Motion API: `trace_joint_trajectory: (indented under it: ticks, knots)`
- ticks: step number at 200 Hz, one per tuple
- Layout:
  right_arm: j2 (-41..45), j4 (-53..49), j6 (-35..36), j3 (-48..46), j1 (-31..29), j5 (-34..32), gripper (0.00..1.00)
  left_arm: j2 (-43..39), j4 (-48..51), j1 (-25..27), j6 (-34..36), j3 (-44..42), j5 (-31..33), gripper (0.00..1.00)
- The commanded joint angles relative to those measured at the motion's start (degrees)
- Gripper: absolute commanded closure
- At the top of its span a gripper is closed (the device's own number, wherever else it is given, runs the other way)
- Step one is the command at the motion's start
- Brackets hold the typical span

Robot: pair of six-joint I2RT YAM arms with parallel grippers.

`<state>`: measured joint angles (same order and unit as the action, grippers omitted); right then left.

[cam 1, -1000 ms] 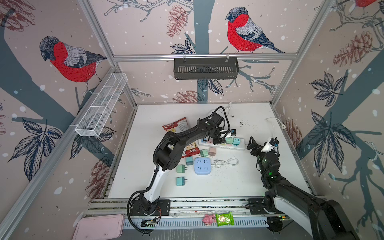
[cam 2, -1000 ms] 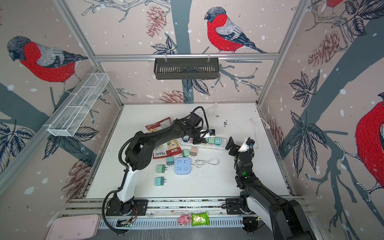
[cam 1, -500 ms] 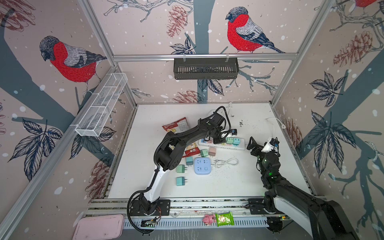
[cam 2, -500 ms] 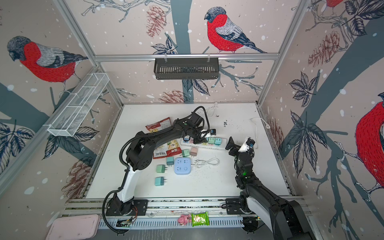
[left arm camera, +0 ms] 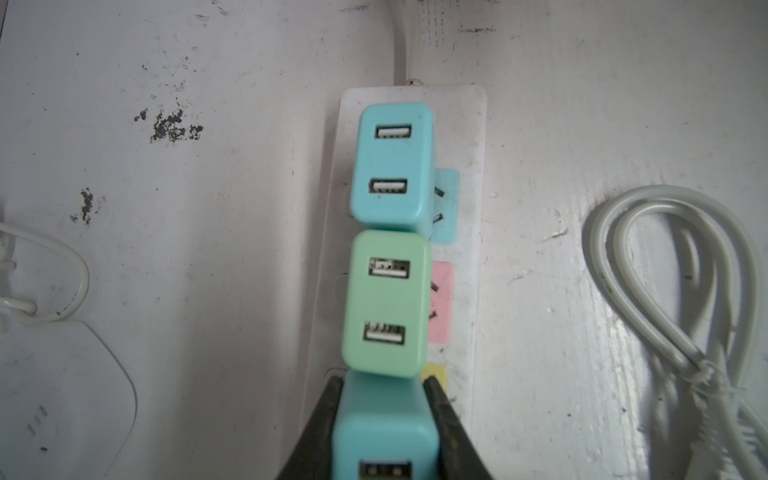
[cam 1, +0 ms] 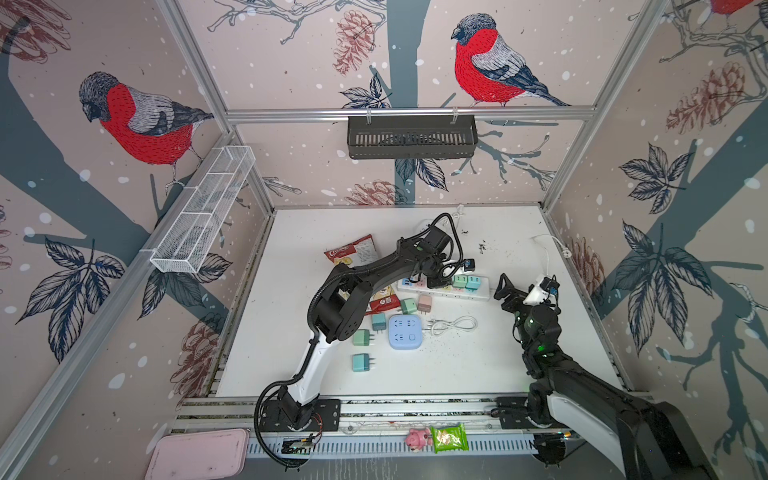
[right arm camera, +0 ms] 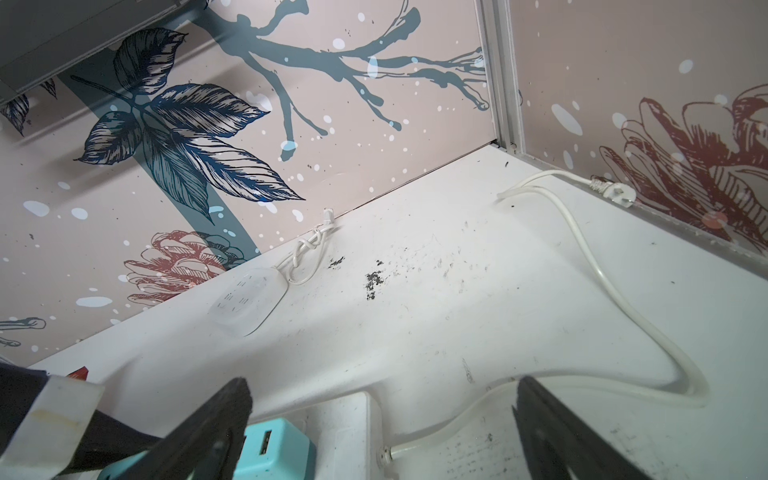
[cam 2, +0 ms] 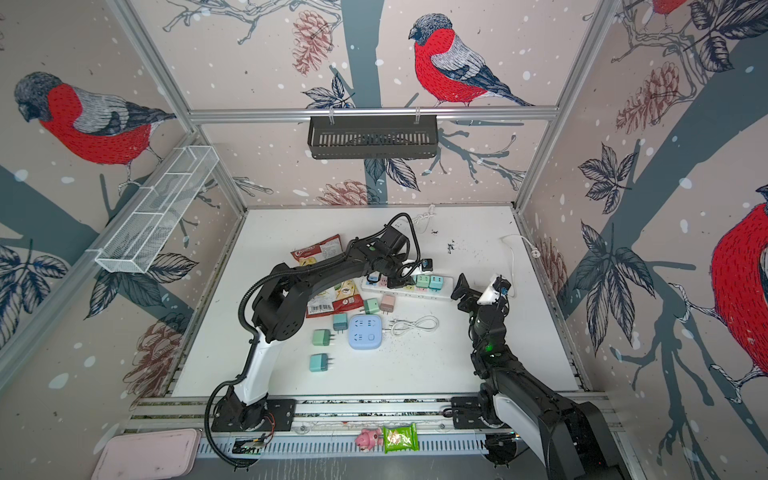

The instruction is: Insert the plug

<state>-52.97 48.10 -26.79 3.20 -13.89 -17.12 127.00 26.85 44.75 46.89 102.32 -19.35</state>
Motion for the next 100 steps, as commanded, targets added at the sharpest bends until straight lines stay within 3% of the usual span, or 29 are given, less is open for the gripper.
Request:
trace_joint_trajectory:
  ticks: [1, 100]
  knots:
    - [-0.1, 1.7, -0.1, 0.0, 0.1, 0.0, 0.0, 0.0, 5.3, 0.2, 0.0, -0.3, 0.6, 1.0]
    - [0.1, 1.7, -0.1, -0.1, 0.2, 0.1, 0.0, -0.5, 5.3, 0.4, -0.3, -0.6, 0.9, 1.0]
